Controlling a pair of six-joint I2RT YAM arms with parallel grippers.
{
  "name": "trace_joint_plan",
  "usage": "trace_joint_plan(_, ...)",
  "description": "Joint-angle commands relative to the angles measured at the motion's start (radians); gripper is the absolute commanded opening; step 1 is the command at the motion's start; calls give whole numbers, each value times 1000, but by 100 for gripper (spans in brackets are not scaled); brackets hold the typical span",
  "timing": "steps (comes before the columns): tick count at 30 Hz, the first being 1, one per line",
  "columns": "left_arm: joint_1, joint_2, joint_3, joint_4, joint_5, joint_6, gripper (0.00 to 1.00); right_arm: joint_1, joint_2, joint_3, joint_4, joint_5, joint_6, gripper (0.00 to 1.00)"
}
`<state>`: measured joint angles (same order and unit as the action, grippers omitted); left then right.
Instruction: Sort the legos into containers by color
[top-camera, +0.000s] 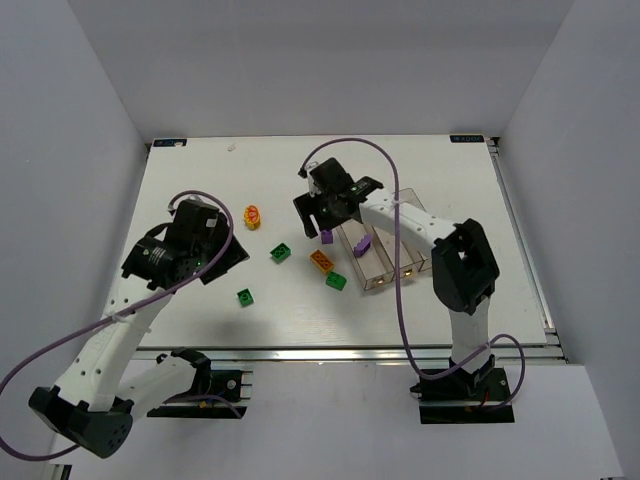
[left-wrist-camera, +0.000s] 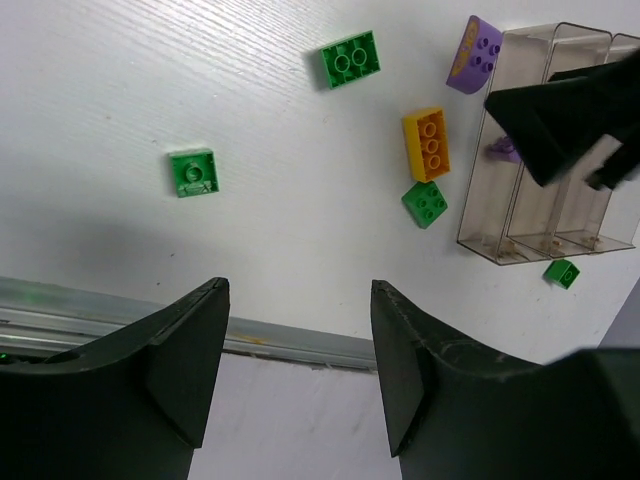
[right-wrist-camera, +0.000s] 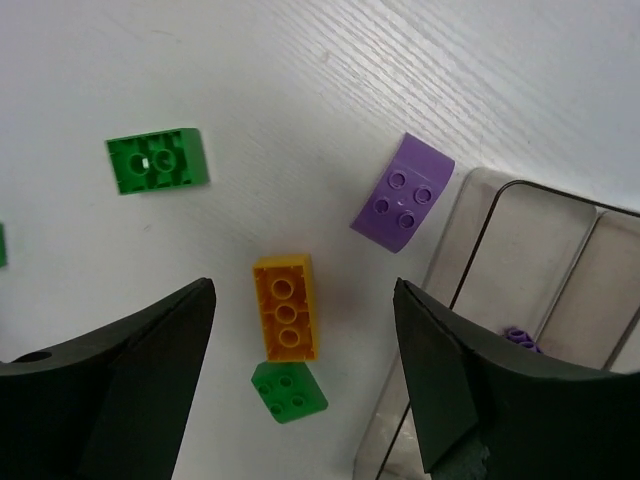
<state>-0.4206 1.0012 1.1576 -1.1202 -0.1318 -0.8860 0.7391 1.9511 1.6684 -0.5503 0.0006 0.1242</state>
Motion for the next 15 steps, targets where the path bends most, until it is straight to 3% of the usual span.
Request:
trace_joint_plan(1, 2, -50, -2, -72, -51, -33, 69, 23, 40, 40, 21, 156, 84, 77)
trace_joint_plan(15, 2, -124, 5, -200, -127, -39, 69, 57, 255, 140, 61, 361, 112, 67)
